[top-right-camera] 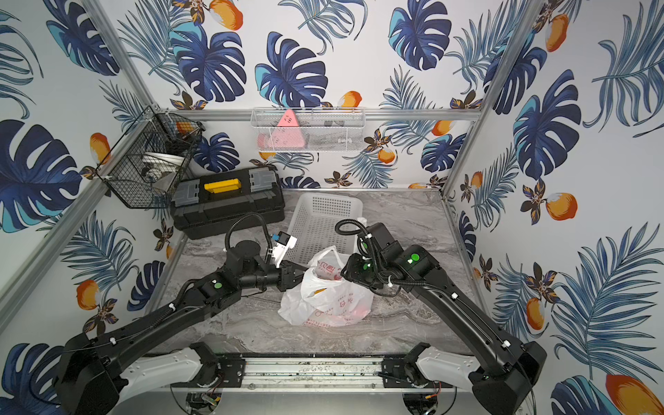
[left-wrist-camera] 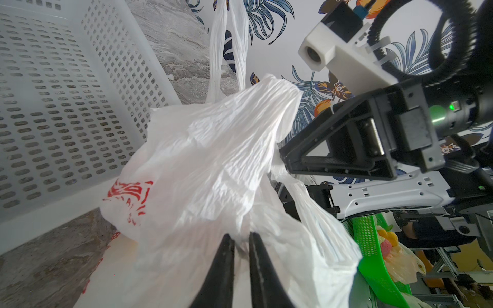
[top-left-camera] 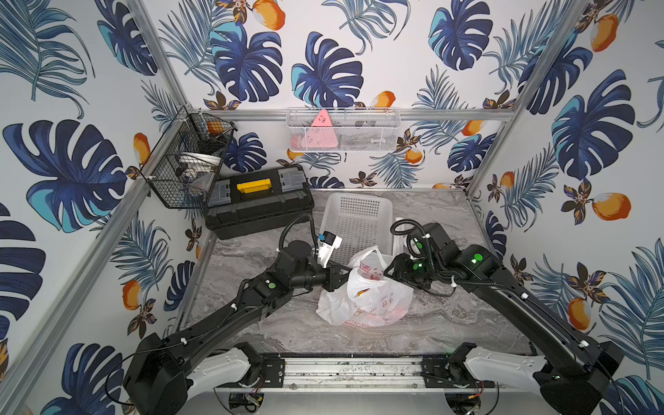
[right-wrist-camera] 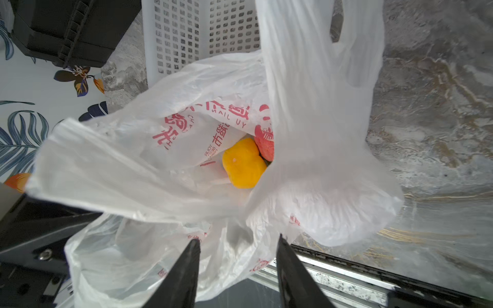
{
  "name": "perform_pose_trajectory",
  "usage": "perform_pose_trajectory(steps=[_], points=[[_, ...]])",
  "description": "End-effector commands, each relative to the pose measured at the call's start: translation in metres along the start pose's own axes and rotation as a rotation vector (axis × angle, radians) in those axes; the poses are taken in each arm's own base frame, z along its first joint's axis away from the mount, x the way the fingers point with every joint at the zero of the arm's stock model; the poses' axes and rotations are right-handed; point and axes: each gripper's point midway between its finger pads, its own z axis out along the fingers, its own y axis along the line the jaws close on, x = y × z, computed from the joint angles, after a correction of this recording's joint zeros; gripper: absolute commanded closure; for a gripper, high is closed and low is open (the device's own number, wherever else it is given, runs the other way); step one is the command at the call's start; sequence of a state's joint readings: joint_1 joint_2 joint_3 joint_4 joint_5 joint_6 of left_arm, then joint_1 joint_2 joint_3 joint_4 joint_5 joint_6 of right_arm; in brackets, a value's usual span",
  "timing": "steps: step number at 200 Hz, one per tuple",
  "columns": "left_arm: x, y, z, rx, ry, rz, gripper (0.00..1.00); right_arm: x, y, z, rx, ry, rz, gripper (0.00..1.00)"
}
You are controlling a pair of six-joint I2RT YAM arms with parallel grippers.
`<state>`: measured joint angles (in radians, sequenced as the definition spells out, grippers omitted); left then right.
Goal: Place the peach into a plastic bag & tie a knot
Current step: Adjust the plastic bag at the center of the board.
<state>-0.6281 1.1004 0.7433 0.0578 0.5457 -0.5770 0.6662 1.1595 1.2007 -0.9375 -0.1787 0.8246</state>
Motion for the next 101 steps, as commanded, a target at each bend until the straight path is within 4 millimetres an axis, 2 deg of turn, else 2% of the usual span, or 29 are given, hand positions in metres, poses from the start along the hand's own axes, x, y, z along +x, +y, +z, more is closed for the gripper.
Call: perform_pose_trajectory(steps=[1, 33, 50, 71, 86, 101], points=[[-0.006, -0.006, -0.001, 0.026, -0.029, 0.012, 0.83, -0.009, 0.012, 0.009, -0.065, -0.03, 0.07, 0.55], [-0.007, -0.007, -0.002, 0.026, -0.029, 0.016, 0.83, -0.015, 0.012, 0.025, -0.058, -0.039, 0.093, 0.64], [-0.006, -0.007, -0.004, 0.019, -0.028, 0.017, 0.83, -0.021, 0.011, 0.02, -0.04, -0.071, 0.09, 0.82], [-0.01, 0.0, -0.013, -0.065, -0.023, 0.061, 0.82, -0.031, 0.017, -0.009, -0.021, -0.13, -0.008, 0.96], [-0.021, 0.013, -0.028, -0.171, -0.03, 0.103, 0.78, -0.04, 0.019, -0.041, 0.047, -0.161, -0.138, 0.98], [-0.041, 0.017, -0.046, -0.206, -0.069, 0.108, 0.68, -0.049, 0.022, -0.07, 0.104, -0.195, -0.245, 0.99]])
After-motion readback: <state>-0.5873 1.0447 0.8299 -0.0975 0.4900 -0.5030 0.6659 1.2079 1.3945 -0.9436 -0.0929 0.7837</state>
